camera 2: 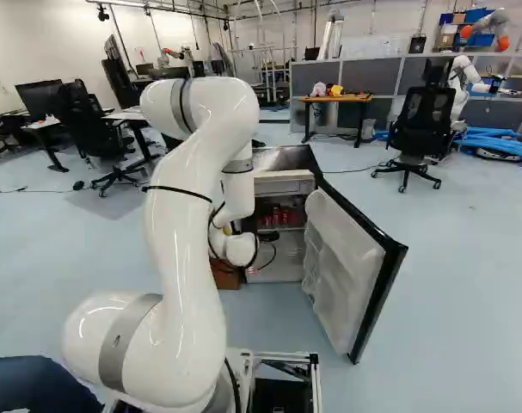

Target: Grab a drink from the fridge

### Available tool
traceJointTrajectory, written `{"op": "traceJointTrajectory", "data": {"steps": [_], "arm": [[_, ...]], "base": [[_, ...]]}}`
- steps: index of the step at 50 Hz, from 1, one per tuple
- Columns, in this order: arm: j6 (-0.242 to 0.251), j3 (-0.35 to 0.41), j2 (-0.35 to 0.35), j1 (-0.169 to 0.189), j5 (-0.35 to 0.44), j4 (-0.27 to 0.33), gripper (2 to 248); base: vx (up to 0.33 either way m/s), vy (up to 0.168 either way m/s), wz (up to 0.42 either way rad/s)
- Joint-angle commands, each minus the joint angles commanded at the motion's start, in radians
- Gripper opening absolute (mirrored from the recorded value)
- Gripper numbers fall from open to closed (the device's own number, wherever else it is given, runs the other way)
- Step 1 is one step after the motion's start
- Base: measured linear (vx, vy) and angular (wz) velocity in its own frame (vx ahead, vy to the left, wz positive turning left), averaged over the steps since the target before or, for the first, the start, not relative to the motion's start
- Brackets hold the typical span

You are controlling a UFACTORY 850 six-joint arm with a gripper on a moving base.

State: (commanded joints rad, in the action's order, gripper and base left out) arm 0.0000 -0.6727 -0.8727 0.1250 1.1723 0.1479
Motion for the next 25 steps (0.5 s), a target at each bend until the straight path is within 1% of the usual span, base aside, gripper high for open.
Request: {"op": "traceJointTrajectory", "data": {"steps": [16,25], "arm": [[0.000,-0.063,-0.071,0.015,0.024,0.037,247],[0.000,-0.098,-0.110,0.026,0.042,0.068,247]], "base": [[0.000,0.000,0.000],[0.000,0.000,0.000]]}}
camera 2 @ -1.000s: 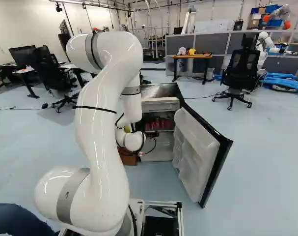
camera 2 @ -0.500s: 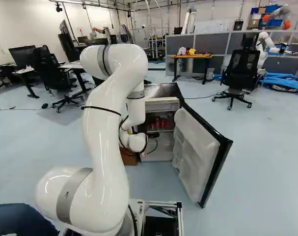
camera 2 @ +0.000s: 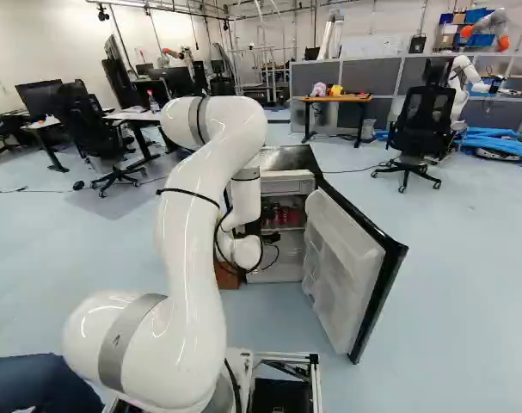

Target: Grab a drink from the fridge

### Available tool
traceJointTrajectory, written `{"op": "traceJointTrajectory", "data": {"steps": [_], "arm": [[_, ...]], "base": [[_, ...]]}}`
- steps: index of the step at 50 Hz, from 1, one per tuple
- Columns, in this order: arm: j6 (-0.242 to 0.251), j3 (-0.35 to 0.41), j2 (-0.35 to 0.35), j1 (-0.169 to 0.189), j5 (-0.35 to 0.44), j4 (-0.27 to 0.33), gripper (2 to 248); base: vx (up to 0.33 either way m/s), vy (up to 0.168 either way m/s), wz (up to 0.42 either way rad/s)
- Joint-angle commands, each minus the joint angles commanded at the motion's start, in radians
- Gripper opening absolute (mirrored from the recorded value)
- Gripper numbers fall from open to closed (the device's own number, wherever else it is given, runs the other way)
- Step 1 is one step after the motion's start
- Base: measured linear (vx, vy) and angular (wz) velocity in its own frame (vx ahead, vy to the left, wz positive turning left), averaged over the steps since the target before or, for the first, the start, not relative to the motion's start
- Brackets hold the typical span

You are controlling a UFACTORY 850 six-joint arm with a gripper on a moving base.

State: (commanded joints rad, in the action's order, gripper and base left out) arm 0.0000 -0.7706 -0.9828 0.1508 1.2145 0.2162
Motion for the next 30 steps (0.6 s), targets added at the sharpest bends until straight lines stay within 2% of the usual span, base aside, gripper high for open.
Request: {"op": "traceJointTrajectory", "data": {"steps": [17,30], "arm": [[0.000,-0.076,-0.077,0.024,0.043,0.071,247],[0.000,-0.109,-0.093,0.043,0.074,0.126,247]], "base": [[0.000,0.000,0.000],[0.000,0.000,0.000]]}}
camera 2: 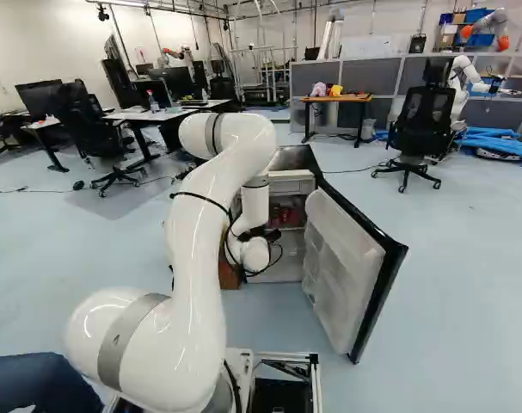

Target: Grab a drink from the fridge

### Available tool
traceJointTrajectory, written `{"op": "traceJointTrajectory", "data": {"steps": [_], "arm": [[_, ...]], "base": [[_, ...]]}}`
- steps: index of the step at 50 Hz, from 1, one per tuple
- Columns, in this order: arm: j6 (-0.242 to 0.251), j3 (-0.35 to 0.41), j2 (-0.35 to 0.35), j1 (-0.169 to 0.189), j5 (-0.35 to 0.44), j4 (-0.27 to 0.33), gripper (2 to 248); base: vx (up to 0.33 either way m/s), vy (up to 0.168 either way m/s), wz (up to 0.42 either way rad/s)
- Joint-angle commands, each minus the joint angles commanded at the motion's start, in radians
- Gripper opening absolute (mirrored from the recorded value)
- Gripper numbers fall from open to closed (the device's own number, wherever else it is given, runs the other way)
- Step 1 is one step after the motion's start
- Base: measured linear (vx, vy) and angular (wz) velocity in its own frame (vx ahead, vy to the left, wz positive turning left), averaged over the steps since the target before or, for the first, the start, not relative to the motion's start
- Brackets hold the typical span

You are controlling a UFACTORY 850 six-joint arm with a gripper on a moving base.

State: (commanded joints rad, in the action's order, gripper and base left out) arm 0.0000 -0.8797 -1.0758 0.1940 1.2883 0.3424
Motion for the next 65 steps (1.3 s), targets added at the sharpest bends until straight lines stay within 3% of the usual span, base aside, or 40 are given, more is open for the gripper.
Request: {"op": "traceJointTrajectory", "data": {"steps": [25,51,65], "arm": [[0.000,-0.069,-0.037,0.031,0.019,0.099,247],[0.000,-0.218,-0.163,0.024,0.031,0.164,247],[0.000,-0.268,-0.187,0.027,0.051,0.203,247]], "base": [[0.000,0.000,0.000],[0.000,0.000,0.000],[0.000,0.000,0.000]]}}
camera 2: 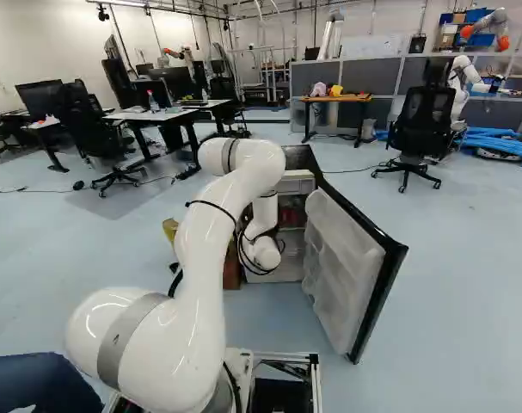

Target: Grab a drink from the fridge

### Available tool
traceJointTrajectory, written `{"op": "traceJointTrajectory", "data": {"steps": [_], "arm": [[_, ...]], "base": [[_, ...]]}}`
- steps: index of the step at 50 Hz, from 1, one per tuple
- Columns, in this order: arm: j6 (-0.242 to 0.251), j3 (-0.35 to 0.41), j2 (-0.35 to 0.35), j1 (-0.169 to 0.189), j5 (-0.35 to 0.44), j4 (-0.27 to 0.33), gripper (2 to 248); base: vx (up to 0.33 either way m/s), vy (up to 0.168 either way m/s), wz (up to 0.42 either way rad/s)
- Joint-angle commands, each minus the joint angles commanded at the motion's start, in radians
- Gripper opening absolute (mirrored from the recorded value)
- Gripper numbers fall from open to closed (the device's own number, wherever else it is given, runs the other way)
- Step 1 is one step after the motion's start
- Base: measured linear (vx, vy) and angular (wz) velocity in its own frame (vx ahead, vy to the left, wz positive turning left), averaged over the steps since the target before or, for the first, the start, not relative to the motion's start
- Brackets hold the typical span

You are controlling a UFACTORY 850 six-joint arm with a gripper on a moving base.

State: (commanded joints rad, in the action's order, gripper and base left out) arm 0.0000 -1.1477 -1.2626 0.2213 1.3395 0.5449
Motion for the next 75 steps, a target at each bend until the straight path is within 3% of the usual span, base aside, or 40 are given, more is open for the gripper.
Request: {"op": "traceJointTrajectory", "data": {"steps": [27,28,33,34,43,44,48,49,54,55,59,60,64,65,75], "arm": [[0.000,-0.021,-0.010,0.005,0.014,0.039,246],[0.000,-0.021,-0.010,0.005,0.014,0.039,233],[0.000,-0.021,-0.010,0.005,0.014,0.039,233],[0.000,-0.021,-0.010,0.005,0.014,0.039,220],[0.000,-0.021,-0.010,0.005,0.014,0.039,208],[0.000,-0.021,-0.010,0.005,0.014,0.039,196],[0.000,-0.021,-0.010,0.005,0.014,0.039,196],[0.000,-0.021,-0.010,0.005,0.014,0.039,184],[0.000,-0.021,-0.010,0.005,0.014,0.039,184],[0.000,-0.021,-0.010,0.005,0.014,0.039,171],[0.000,-0.021,-0.010,0.005,0.014,0.039,171],[0.000,-0.021,-0.010,0.005,0.014,0.039,159],[0.000,-0.021,-0.010,0.005,0.014,0.039,159],[0.000,-0.021,-0.010,0.005,0.014,0.039,147],[0.000,-0.021,-0.010,0.005,0.014,0.039,138]], "base": [[0.000,0.000,0.000],[0.000,0.000,0.000],[0.000,0.000,0.000],[0.000,0.000,0.000],[0.000,0.000,0.000],[0.000,0.000,0.000],[0.000,0.000,0.000],[0.000,0.000,0.000],[0.000,0.000,0.000],[0.000,0.000,0.000],[0.000,0.000,0.000],[0.000,0.000,0.000],[0.000,0.000,0.000],[0.000,0.000,0.000],[0.000,0.000,0.000]]}}
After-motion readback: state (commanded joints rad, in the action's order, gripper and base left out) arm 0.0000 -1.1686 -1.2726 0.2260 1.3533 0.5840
